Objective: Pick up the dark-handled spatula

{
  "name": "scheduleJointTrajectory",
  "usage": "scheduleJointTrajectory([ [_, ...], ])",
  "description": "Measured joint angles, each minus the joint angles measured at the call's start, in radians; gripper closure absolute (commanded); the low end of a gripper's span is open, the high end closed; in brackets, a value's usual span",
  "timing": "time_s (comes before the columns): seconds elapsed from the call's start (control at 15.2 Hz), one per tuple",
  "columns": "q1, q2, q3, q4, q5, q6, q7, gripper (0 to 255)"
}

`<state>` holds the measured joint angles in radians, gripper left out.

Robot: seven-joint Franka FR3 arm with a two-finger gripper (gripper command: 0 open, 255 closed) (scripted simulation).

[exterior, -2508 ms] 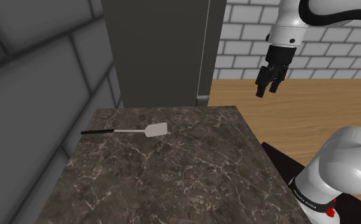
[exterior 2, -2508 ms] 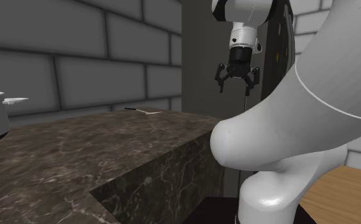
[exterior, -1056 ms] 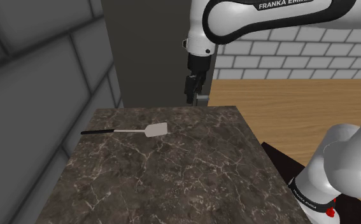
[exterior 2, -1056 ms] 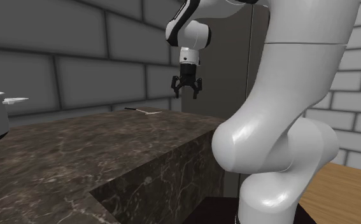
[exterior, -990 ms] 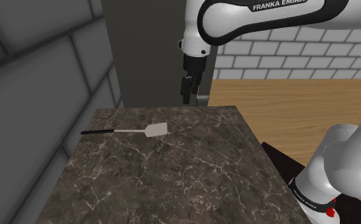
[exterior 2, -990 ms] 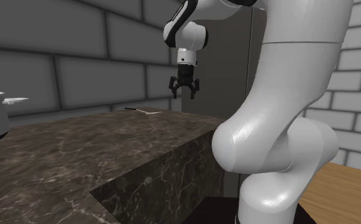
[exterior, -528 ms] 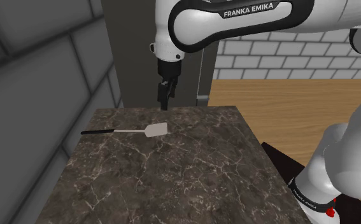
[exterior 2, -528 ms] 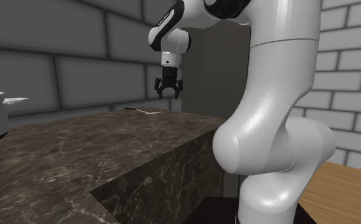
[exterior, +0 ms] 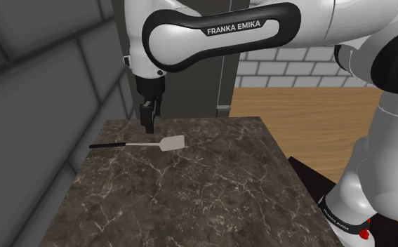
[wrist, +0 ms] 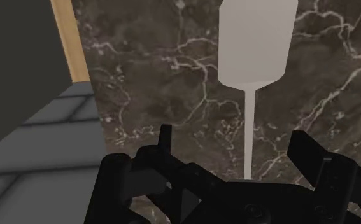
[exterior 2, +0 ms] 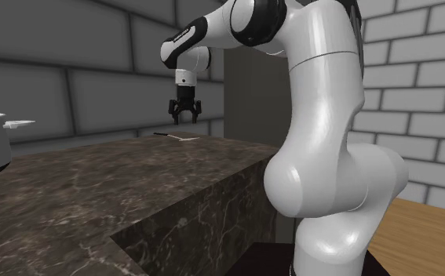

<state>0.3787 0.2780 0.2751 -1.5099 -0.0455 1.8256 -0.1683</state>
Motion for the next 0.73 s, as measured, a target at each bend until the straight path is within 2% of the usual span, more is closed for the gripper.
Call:
scheduleJointTrajectory([
  [0.2,0.052,0.100,0.021,0.128,-0.045,-0.022,-0.007,0],
  [0.33,0.070,0.134,0.027,0.161,-0.061,-0.020,-0.015,0],
  [0.73,0.073,0.151,0.026,0.111,-0.069,0.048,-0.015,0],
])
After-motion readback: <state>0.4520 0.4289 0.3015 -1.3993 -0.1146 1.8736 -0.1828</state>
